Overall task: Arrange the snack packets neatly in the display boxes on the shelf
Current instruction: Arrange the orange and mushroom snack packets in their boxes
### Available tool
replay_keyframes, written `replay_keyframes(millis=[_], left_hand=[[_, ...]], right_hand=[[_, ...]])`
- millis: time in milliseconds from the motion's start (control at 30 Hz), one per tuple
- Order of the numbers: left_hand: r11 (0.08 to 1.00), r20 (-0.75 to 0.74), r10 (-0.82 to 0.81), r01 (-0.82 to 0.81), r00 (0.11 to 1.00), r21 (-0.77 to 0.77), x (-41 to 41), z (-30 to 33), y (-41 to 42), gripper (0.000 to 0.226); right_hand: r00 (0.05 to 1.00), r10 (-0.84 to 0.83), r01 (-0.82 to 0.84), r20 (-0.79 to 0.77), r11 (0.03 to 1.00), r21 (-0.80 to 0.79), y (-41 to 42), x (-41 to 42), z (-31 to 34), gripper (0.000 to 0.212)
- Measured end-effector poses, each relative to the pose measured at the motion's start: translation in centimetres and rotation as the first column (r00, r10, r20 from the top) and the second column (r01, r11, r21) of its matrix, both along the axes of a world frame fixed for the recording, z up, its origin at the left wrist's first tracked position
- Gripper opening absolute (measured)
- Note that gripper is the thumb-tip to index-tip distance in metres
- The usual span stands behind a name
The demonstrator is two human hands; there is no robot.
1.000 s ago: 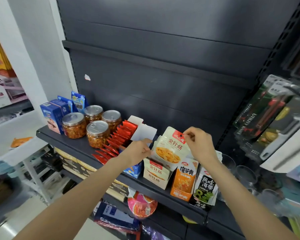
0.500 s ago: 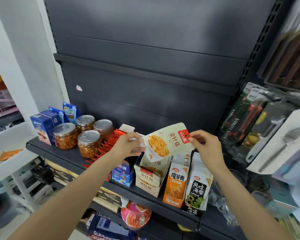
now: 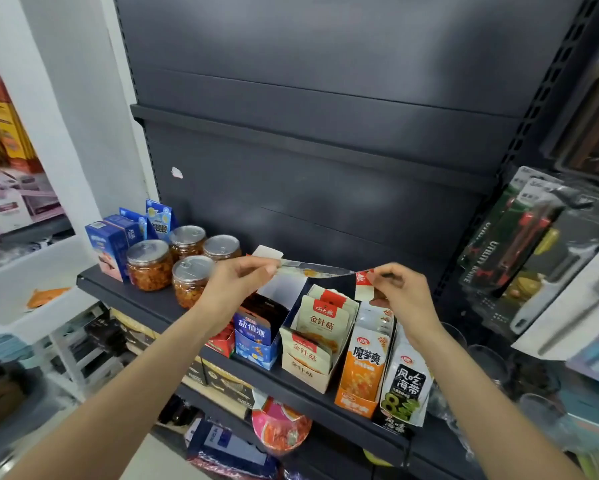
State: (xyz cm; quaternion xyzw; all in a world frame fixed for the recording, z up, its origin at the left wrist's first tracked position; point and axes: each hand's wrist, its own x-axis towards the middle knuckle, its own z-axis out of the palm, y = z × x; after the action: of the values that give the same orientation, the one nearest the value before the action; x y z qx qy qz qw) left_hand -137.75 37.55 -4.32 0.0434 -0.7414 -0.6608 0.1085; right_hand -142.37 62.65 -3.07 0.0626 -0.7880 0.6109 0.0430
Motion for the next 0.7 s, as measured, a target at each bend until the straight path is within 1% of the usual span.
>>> replay_keyframes(millis=[67, 167, 267, 367, 433, 500, 567, 633, 700], left_hand=[[1.0, -0.046, -0.004, 0.004, 0.999, -0.002, 0.6, 0.3, -1.2, 0.019], [0.999, -0.106, 0.04, -0.043, 0.994, -0.031, 1.5, 0.5, -3.3, 0.017], [0.987, -0.145, 0.131, -0.143, 0.981, -0.077, 1.9, 0.4, -6.1, 0.01], [0.962, -0.113, 0.255, -0.263, 0.96, -0.069, 1.9, 0.1, -10.1, 0.016], [0.943, -0.091, 0.317, -0.324, 0.944, -0.073, 2.0, -0.2, -12.8, 0.02], [0.921, -0.078, 0.375, -0.381, 0.924, -0.084, 2.3, -0.5, -16.2, 0.012], [0.897, -0.057, 0.43, -0.433, 0.901, -0.088, 2.7, -0.8, -19.9, 0.005], [0.876, -0.034, 0.468, -0.469, 0.883, -0.113, 3.1, -1.2, -24.1, 0.007], [0.859, 0.013, 0.501, -0.496, 0.865, -0.127, 3.5, -1.8, -28.6, 0.008]], right_hand=[[0.996, 0.035, -0.028, 0.082, 0.996, -0.086, -1.2, -0.1, 0.3, 0.007], [0.988, 0.061, -0.046, 0.144, 0.994, -0.101, -3.8, -0.4, 0.3, 0.009], [0.981, 0.103, -0.087, 0.166, 0.991, -0.101, -7.2, -0.7, 0.2, 0.008], [0.973, 0.155, -0.146, 0.168, 0.987, -0.065, -11.5, -1.1, -0.1, 0.008], [0.969, 0.18, -0.169, 0.168, 0.983, -0.075, -14.7, -1.4, -0.2, 0.007], [0.966, 0.207, -0.199, 0.157, 0.978, -0.063, -18.6, -1.8, -0.5, 0.004], [0.958, 0.251, -0.251, 0.142, 0.968, -0.015, -22.9, -2.0, -0.9, 0.003], [0.948, 0.292, -0.299, 0.128, 0.954, 0.038, -27.3, -2.4, -1.5, 0.005], [0.938, 0.324, -0.334, 0.12, 0.939, 0.077, -31.9, -2.8, -2.1, 0.012]])
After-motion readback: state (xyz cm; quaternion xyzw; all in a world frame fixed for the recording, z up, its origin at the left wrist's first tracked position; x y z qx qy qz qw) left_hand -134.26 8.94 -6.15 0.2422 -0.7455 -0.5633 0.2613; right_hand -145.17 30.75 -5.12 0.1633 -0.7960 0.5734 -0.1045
